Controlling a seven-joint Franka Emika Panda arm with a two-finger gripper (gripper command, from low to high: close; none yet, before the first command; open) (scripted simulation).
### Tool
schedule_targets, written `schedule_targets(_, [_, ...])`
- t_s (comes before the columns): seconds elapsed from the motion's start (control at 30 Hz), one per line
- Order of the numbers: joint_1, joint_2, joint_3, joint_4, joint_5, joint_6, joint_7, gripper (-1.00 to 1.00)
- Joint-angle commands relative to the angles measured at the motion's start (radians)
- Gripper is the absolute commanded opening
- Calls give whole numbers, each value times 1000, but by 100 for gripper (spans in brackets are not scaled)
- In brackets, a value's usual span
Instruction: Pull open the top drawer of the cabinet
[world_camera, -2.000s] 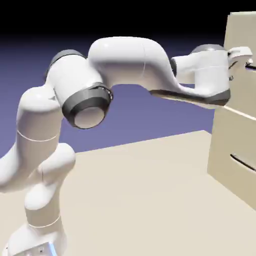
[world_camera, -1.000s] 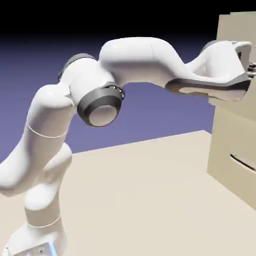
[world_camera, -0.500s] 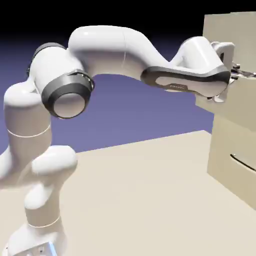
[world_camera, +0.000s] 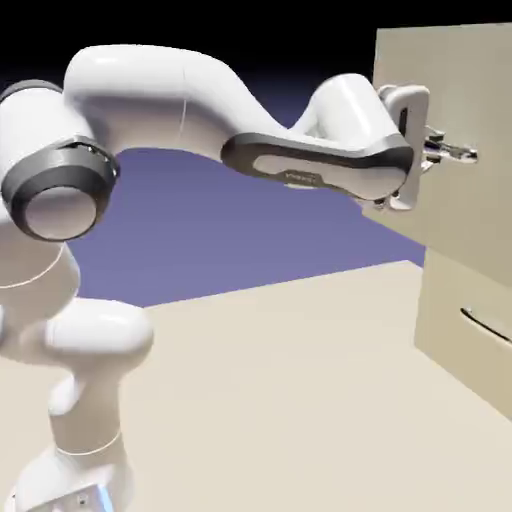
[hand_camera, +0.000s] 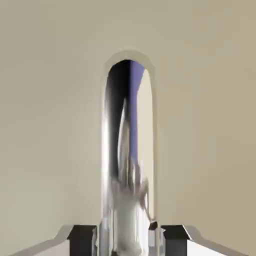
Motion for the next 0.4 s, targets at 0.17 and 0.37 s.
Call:
schedule_targets(0.17, [-217, -105, 184, -142, 26, 15, -27, -100])
schedule_targets(0.37, [-335, -153, 281, -205, 2, 36, 16, 100])
